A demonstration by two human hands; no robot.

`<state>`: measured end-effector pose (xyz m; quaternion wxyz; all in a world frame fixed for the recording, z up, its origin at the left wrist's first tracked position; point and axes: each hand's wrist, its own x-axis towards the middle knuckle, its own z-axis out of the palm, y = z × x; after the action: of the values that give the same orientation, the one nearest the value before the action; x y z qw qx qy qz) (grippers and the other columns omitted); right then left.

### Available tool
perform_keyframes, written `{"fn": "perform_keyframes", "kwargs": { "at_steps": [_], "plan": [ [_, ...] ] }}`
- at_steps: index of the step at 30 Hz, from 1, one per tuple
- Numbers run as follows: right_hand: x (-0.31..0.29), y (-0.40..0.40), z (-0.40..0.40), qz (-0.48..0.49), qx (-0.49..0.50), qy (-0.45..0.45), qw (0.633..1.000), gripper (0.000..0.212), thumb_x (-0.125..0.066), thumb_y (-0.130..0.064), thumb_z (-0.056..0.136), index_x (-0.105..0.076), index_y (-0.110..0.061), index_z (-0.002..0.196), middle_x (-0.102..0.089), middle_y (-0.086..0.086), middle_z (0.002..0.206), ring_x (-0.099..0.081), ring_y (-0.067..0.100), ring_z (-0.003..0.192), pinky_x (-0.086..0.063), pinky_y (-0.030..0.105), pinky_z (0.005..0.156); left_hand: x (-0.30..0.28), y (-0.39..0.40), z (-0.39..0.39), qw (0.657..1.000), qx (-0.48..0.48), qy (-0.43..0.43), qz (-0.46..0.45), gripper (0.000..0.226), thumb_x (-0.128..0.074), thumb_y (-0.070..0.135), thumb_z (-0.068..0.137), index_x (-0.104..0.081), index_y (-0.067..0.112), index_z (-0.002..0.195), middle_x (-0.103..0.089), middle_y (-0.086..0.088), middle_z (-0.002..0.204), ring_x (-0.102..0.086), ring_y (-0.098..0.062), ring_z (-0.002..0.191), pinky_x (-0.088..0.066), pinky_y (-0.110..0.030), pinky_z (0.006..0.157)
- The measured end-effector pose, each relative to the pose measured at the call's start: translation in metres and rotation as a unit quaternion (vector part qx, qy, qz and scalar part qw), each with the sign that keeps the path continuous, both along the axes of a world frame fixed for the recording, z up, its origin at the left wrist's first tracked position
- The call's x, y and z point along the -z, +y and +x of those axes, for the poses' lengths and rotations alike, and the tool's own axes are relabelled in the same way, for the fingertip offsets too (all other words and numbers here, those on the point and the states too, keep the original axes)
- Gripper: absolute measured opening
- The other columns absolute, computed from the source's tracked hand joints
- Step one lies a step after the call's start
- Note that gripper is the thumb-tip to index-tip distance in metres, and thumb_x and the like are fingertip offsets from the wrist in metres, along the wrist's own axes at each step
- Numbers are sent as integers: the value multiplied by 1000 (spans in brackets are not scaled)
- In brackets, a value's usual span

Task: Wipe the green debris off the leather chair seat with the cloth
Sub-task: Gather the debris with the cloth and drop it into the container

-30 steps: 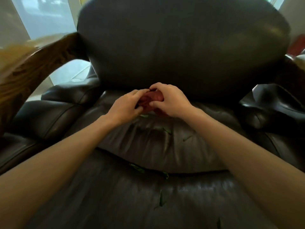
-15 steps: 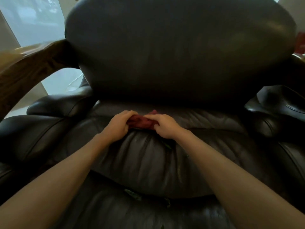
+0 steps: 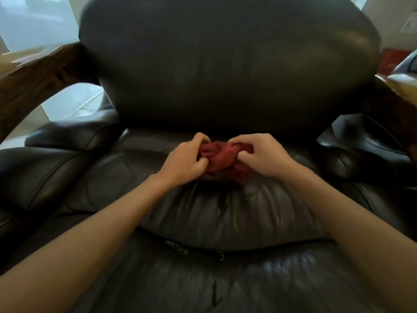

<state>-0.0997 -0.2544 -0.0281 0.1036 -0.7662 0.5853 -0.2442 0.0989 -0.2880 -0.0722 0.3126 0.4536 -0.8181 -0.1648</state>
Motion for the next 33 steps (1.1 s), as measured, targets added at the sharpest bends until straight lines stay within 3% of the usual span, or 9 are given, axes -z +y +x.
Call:
{"fn": "perform_keyframes", "kwargs": {
  "at_steps": [3,6,8,11,13,16,20,26,33],
  "plan": [
    [5,12,-19,-10,96,72,993,33,-55,-25,76,-65,-29,108,-71,2,103,-63,25,97,-50,37,85,4,-1,-29,998,1,-64,16,52,-54,17,75,-39,16,124,-58,-10,117,-52,-30,108,-46,-40,86],
    [36,34,-34,100,109,143,979,37,-59,-38,76,-61,-25,110,-62,7,119,-54,30,112,-42,39,94,17,7,-50,985,69,-153,45,60,-52,16,81,-37,17,139,-40,-11,145,-34,-27,134,-30,-41,109],
    [55,41,-39,121,85,121,982,51,-60,-48,78,-52,-21,120,-46,7,138,-36,30,130,-33,43,105,26,11,-53,980,95,-143,97,53,-48,23,88,-38,20,140,-35,-9,149,-30,-25,138,-23,-38,114],
    [74,41,-31,109,44,80,990,66,-51,-56,84,-29,-28,141,-27,1,153,-17,24,142,-16,52,114,39,16,-48,986,73,-100,114,46,-42,39,94,-40,21,136,-43,-7,142,-39,-23,130,-29,-37,110],
    [88,38,-23,89,45,89,991,61,-42,-54,89,-22,-33,143,-32,-3,151,-22,23,141,-14,53,114,47,17,-47,989,58,-114,79,46,-44,43,93,-41,20,132,-46,-7,136,-43,-24,124,-34,-37,106],
    [102,38,-21,28,59,71,995,53,-42,-48,91,-31,-32,141,-45,-2,143,-35,23,135,-22,51,110,53,17,-51,991,42,-125,31,43,-51,39,90,-43,18,127,-49,-9,126,-43,-26,116,-35,-35,98],
    [102,38,-21,-11,71,23,997,47,-48,-38,91,-42,-28,136,-54,2,135,-44,25,128,-30,44,105,45,20,-58,993,24,-113,31,37,-54,33,89,-47,15,121,-50,-11,119,-42,-27,110,-33,-34,93],
    [96,39,-16,-16,85,0,996,40,-48,-33,91,-49,-24,130,-59,2,129,-51,23,119,-36,43,101,41,19,-63,990,13,-138,14,32,-54,29,89,-50,13,116,-52,-13,114,-43,-30,105,-32,-35,91],
    [103,51,2,-54,101,19,993,38,-45,-35,92,-49,-24,128,-64,4,121,-58,28,107,-43,44,93,45,34,-51,984,5,-175,-15,32,-48,32,91,-47,16,119,-51,-11,120,-42,-31,111,-39,-47,96]
  ]
}}
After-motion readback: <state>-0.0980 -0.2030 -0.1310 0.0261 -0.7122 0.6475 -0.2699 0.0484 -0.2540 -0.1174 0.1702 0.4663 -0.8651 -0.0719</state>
